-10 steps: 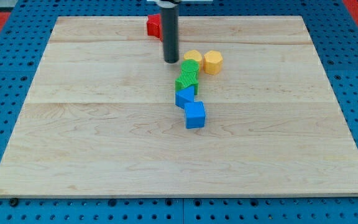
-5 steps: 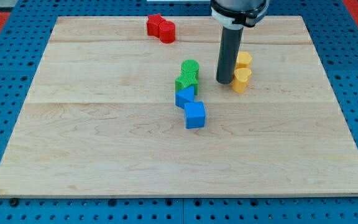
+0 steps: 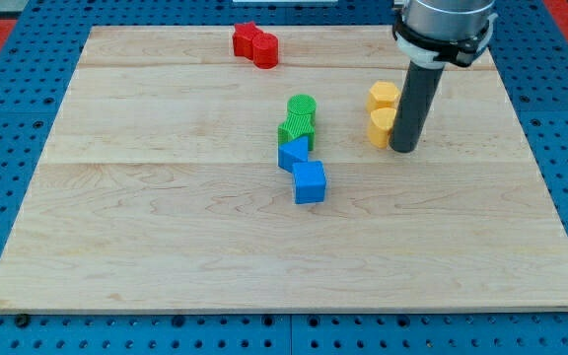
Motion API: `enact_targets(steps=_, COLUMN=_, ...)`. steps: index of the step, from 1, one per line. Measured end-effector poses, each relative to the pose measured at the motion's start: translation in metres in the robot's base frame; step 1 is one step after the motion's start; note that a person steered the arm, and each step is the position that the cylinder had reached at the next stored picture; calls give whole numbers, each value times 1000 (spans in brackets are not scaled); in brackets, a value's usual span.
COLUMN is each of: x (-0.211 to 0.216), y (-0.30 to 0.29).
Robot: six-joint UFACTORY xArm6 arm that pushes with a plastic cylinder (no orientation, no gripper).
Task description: Push the yellow heart along with the yellow hexagon slightly right and up
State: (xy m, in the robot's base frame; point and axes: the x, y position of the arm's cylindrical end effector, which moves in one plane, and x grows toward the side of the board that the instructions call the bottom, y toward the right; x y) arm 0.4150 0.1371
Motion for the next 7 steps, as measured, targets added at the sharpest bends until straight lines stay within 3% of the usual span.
enact_targets(steps=1, x=-15, y=0)
enact_targets(steps=2, x=13, y=8)
enact_targets(steps=3, x=28, y=-22)
enact_targets(steps=4, x=16, y=-38)
enact_targets(steps=7, x=-49, y=1)
